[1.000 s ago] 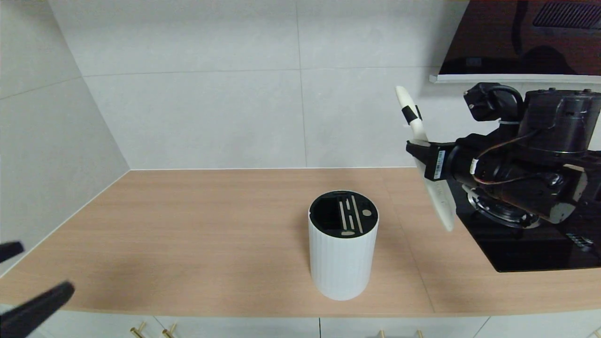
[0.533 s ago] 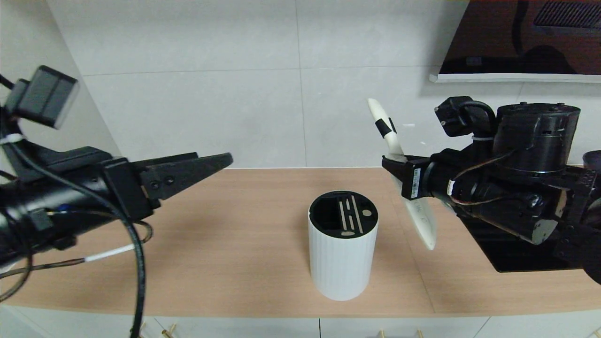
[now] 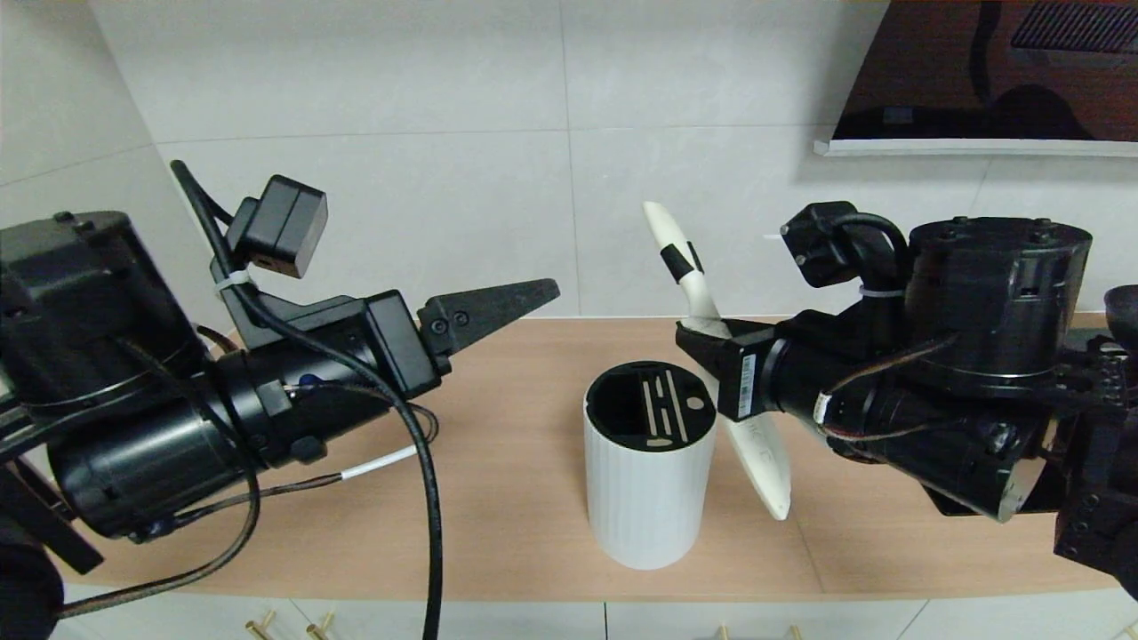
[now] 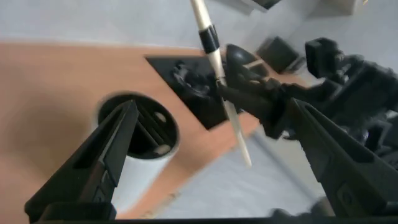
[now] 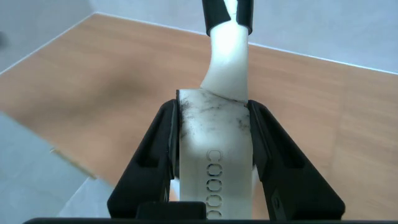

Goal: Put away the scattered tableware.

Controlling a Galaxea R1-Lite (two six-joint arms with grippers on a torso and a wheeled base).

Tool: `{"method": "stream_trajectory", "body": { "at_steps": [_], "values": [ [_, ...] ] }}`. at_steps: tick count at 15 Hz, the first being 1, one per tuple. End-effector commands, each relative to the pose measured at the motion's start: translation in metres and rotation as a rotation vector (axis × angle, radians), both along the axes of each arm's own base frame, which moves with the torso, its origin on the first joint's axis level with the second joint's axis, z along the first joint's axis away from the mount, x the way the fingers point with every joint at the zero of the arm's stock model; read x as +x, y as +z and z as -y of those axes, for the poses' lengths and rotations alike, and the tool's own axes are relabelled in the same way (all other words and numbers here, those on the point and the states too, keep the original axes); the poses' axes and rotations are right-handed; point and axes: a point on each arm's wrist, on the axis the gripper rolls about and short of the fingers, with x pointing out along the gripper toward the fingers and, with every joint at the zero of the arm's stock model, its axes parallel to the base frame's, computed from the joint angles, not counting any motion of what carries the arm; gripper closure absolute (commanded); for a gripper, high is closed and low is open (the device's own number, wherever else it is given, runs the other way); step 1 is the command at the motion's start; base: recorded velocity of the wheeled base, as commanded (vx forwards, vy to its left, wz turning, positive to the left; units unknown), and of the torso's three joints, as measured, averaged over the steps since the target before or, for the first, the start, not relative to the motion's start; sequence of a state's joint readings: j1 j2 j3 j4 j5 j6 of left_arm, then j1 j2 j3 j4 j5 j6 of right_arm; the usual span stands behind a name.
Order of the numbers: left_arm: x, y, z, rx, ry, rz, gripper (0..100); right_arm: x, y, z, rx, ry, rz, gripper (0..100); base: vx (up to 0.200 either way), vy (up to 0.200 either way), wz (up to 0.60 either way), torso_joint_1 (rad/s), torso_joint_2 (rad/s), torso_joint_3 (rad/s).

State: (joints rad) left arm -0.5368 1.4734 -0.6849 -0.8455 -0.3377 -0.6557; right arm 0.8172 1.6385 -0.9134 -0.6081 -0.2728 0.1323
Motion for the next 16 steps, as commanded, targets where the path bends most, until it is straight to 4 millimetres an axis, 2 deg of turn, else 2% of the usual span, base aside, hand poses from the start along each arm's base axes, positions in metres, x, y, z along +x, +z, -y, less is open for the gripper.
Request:
{"method": "stream_trajectory", "body": {
  "at_steps": [1, 6, 12, 16],
  "values": [
    [0.008, -0.009, 0.015, -0.024, -0.033, -0.03, 0, -0.01, -0.001, -0.01, 0.015, 0.045, -0.014, 100, 0.0, 0.0, 0.0, 0.0, 0.0, 0.0],
    [0.018, -0.03, 0.04, -0.028, -0.031, -0.031, 0, -0.022, -0.008, -0.022, 0.002, 0.1, -0.031, 100, 0.0, 0.0, 0.0, 0.0, 0.0, 0.0],
    [0.022, -0.033, 0.049, -0.043, -0.021, -0.015, 0, -0.027, -0.021, -0.039, -0.008, 0.145, -0.052, 100, 0.0, 0.0, 0.0, 0.0, 0.0, 0.0],
    [0.026, -0.037, 0.058, -0.038, 0.024, -0.023, 0, -0.03, -0.024, -0.042, 0.001, 0.159, -0.046, 100, 0.0, 0.0, 0.0, 0.0, 0.0, 0.0]
  ]
}}
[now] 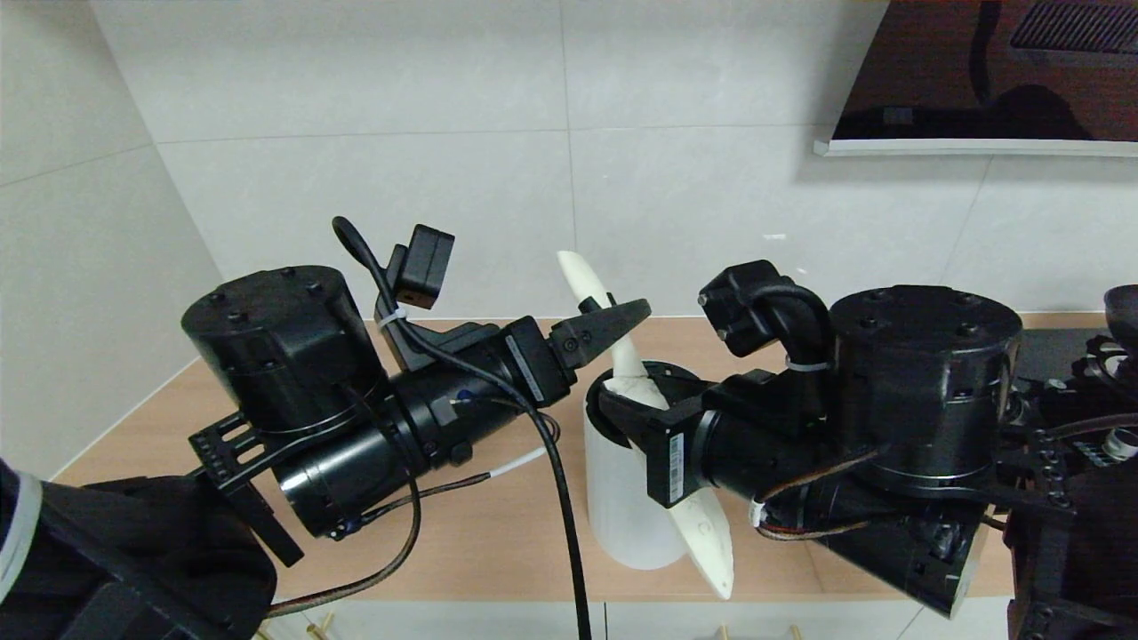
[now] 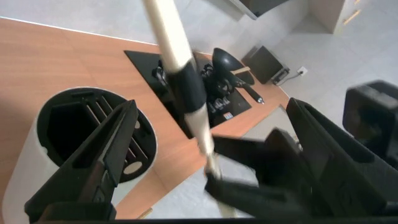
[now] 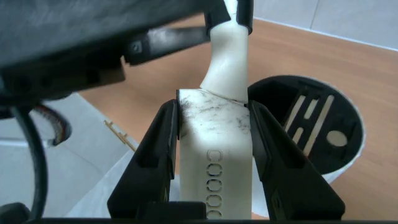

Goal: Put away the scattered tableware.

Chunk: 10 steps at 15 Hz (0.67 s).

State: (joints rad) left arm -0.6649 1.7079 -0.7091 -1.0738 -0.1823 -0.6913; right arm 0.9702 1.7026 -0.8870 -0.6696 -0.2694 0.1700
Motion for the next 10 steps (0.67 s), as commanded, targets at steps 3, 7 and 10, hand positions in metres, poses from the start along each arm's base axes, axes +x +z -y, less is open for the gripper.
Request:
{"method": "stream_trajectory", "body": {
  "at_steps": [3, 7, 10],
  "values": [
    [0.0019, -0.0008, 0.0023, -0.001, 0.002, -0.003, 0, -0.0085, -0.0039, -0.006, -0.009, 0.032, -0.008, 100, 0.0, 0.0, 0.0, 0.0, 0.0, 0.0],
    [0.0027, -0.002, 0.0029, -0.003, 0.002, -0.001, 0, -0.0099, -0.0042, -0.0065, 0.007, 0.037, 0.006, 100, 0.0, 0.0, 0.0, 0.0, 0.0, 0.0],
    [0.0034, -0.0031, 0.0034, -0.002, 0.003, -0.002, 0, -0.0099, -0.0046, -0.0064, 0.006, 0.037, 0.005, 100, 0.0, 0.0, 0.0, 0.0, 0.0, 0.0]
  ]
}}
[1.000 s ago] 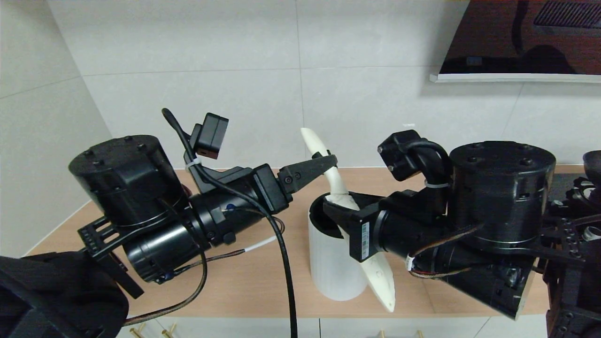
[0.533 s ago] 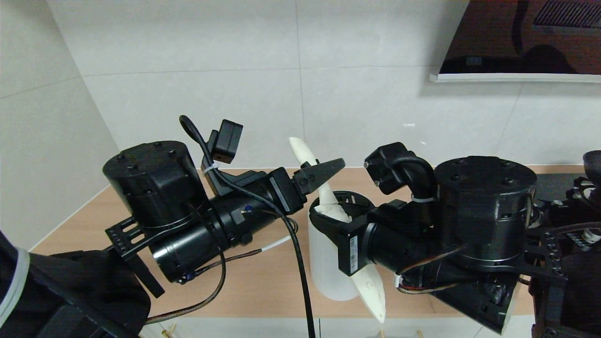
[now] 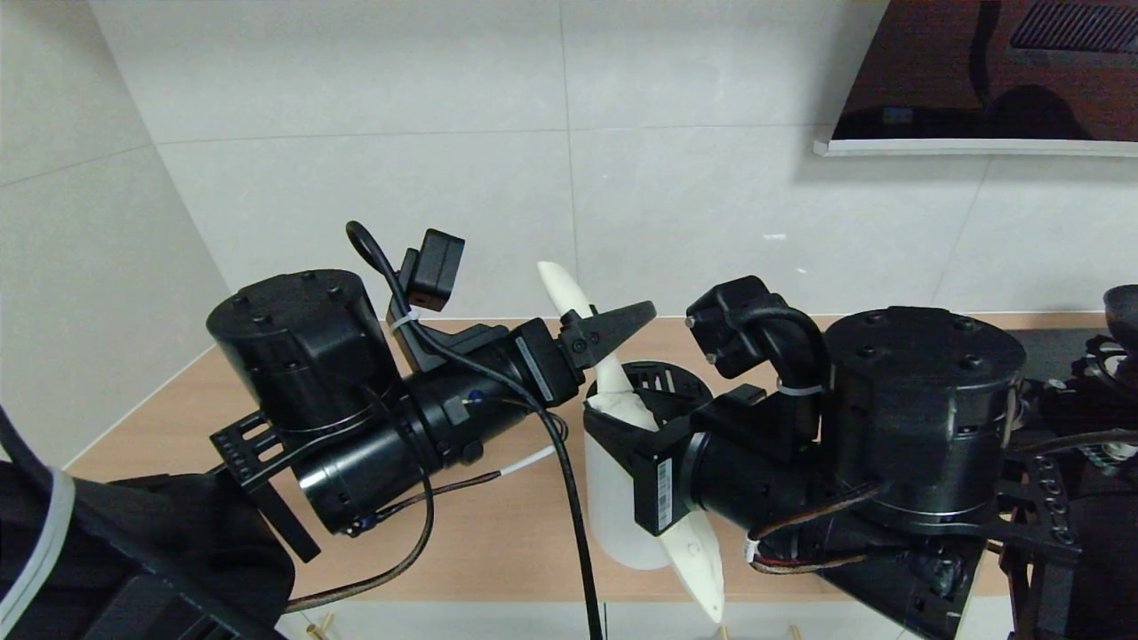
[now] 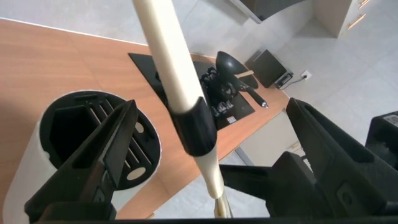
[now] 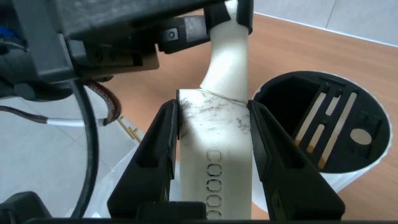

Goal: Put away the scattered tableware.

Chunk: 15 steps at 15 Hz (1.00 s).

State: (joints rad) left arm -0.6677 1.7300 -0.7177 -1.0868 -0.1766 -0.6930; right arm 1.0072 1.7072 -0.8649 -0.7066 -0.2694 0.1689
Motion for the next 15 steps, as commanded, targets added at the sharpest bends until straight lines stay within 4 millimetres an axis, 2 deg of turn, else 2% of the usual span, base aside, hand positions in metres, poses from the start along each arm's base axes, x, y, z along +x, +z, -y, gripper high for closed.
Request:
{"method": "stream_trajectory", "body": {
  "at_steps": [1, 15],
  "values": [
    [-0.0001, 0.0005, -0.0002, -0.002, 0.001, 0.001, 100, 0.0001, -0.0013, -0.0006, -0.003, 0.002, -0.002, 100, 0.0, 0.0, 0.0, 0.0, 0.0, 0.0],
    [-0.001, 0.0029, -0.001, -0.023, 0.001, 0.029, 100, -0.0003, -0.0005, 0.0002, 0.015, 0.0, 0.008, 100, 0.0, 0.0, 0.0, 0.0, 0.0, 0.0]
  ]
}}
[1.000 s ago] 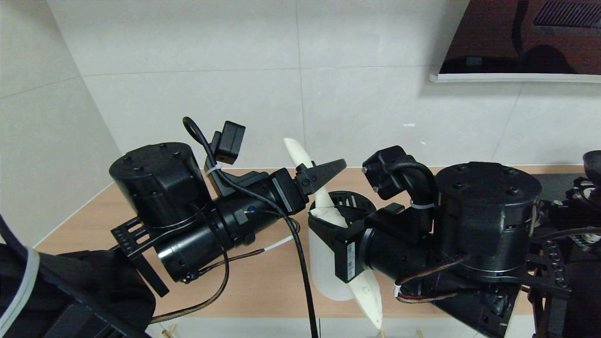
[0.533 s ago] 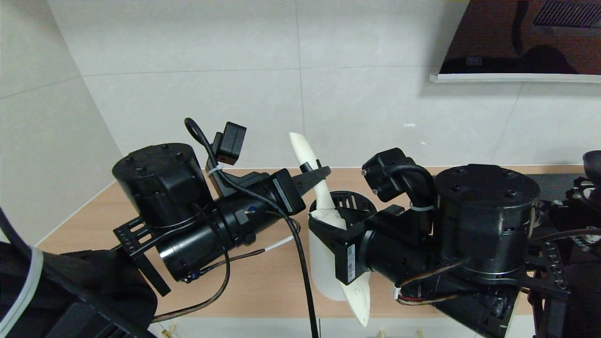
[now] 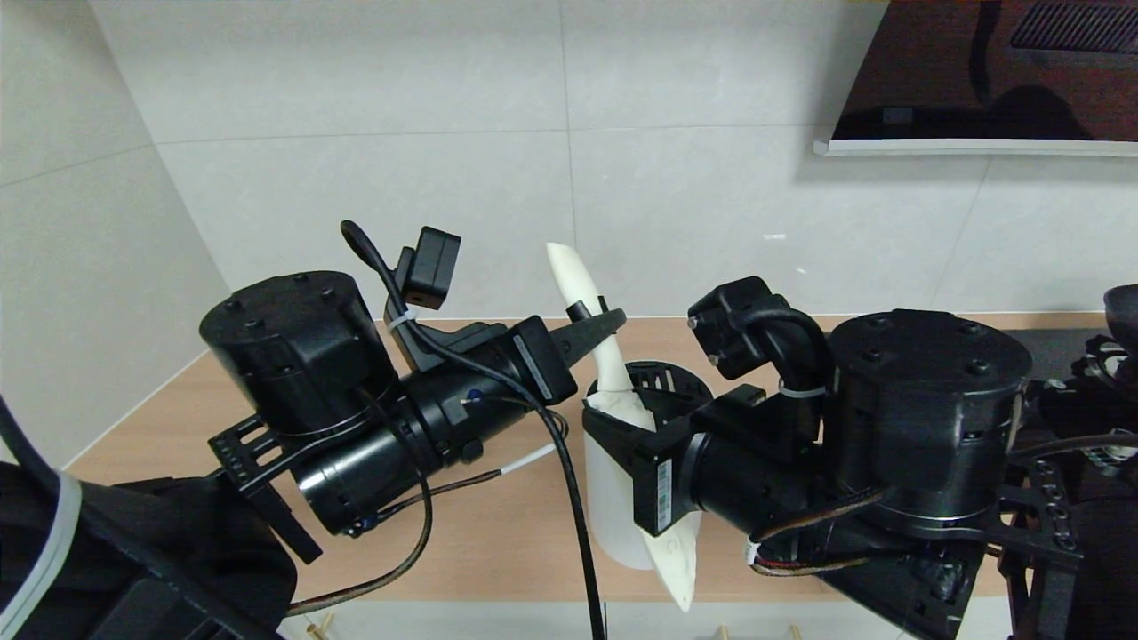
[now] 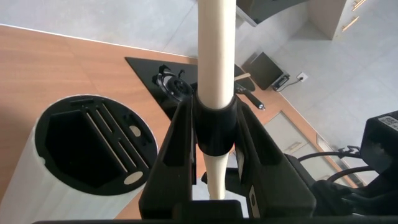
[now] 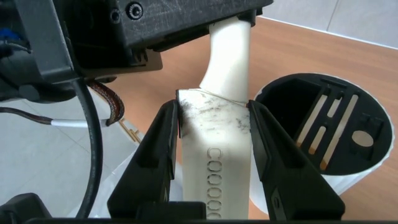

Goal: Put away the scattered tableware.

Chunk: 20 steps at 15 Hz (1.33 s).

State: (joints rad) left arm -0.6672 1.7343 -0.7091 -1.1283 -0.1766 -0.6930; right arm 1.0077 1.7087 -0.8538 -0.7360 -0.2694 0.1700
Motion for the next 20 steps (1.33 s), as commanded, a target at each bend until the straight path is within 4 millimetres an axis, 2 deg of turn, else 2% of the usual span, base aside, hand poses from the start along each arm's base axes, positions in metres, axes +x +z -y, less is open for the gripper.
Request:
{"method": "stream_trajectory", "body": {
  "at_steps": [1, 2, 9, 11, 12, 13, 16, 18, 20],
  "values": [
    [-0.001, 0.003, -0.001, -0.007, 0.0, 0.008, 100, 0.0, 0.0, 0.0, 0.001, 0.0, 0.0, 100, 0.0, 0.0, 0.0, 0.0, 0.0, 0.0],
    [-0.001, 0.002, -0.001, -0.005, 0.0, 0.008, 100, 0.0, 0.001, 0.0, 0.002, -0.002, 0.001, 0, 0.0, 0.0, 0.0, 0.0, 0.0, 0.0],
    [-0.001, 0.008, 0.0, -0.012, 0.013, 0.023, 100, 0.001, 0.007, 0.006, 0.027, -0.023, 0.009, 0, 0.0, 0.0, 0.0, 0.0, 0.0, 0.0],
    [-0.001, 0.02, -0.002, -0.02, 0.039, 0.032, 100, 0.006, 0.018, 0.022, 0.054, -0.064, 0.031, 0, 0.0, 0.0, 0.0, 0.0, 0.0, 0.0],
    [0.001, 0.036, -0.003, -0.012, 0.099, 0.033, 100, 0.014, 0.029, 0.042, 0.078, -0.116, 0.052, 0, 0.0, 0.0, 0.0, 0.0, 0.0, 0.0],
    [0.005, 0.046, -0.002, 0.007, 0.157, 0.047, 100, 0.021, 0.035, 0.052, 0.09, -0.151, 0.066, 0, 0.0, 0.0, 0.0, 0.0, 0.0, 0.0],
    [0.015, 0.071, 0.004, 0.074, 0.255, 0.125, 100, 0.041, 0.045, 0.074, 0.106, -0.247, 0.091, 0, 0.0, 0.0, 0.0, 0.0, 0.0, 0.0],
    [0.015, 0.074, 0.006, 0.087, 0.285, 0.139, 100, 0.047, 0.047, 0.08, 0.105, -0.274, 0.093, 0, 0.0, 0.0, 0.0, 0.0, 0.0, 0.0],
    [0.009, 0.069, 0.018, 0.098, 0.359, 0.131, 100, 0.05, 0.048, 0.082, 0.104, -0.288, 0.095, 0, 0.0, 0.0, 0.0, 0.0, 0.0, 0.0]
  ]
}}
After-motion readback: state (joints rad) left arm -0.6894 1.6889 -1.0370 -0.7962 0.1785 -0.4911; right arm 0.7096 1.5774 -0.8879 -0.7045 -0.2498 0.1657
